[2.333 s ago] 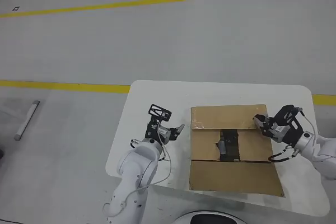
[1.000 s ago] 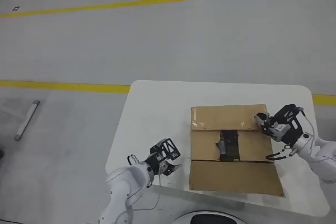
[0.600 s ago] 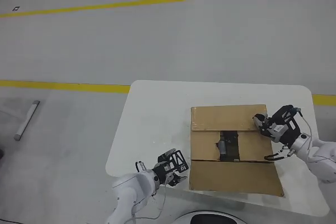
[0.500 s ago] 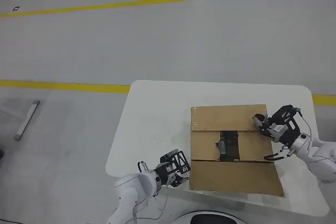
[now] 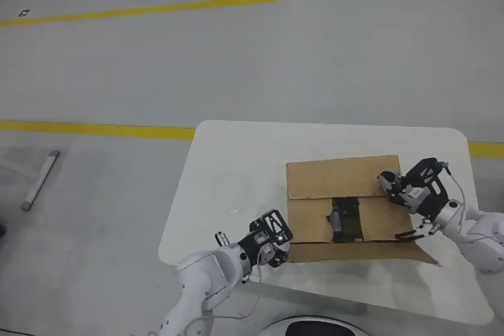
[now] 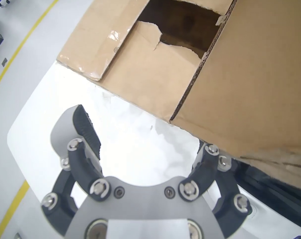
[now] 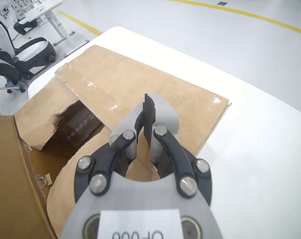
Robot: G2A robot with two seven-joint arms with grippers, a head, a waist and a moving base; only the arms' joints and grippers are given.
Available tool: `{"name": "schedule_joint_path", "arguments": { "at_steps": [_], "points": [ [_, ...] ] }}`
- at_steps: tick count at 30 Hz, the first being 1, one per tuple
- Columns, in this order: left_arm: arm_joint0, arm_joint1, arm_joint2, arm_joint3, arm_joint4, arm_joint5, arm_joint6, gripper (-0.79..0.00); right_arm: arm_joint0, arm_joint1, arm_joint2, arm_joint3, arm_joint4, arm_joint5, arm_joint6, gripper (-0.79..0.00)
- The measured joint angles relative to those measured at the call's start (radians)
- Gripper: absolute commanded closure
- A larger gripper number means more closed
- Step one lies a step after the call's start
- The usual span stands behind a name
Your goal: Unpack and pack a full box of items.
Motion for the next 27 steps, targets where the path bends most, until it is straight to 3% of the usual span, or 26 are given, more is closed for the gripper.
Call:
{"name": "schedule_joint_path", "arguments": {
  "at_steps": [7,15,27],
  "points": [
    [-0.048,-0.002,0.027,0.025,-0.013,0.083,0.004,-0.785,0.007,0.002,0.000,-0.006,0.008,0.011,-0.007,0.000],
    [-0.142,-0.018,0.062,0.137,0.012,0.333,-0.055,-0.785,0.009,0.005,0.020,-0.041,0.032,0.039,0.000,0.000],
    [-0.205,-0.027,0.099,0.209,-0.012,0.406,-0.132,-0.785,-0.006,0.009,0.009,-0.084,0.016,0.046,0.025,0.000]
  ]
}}
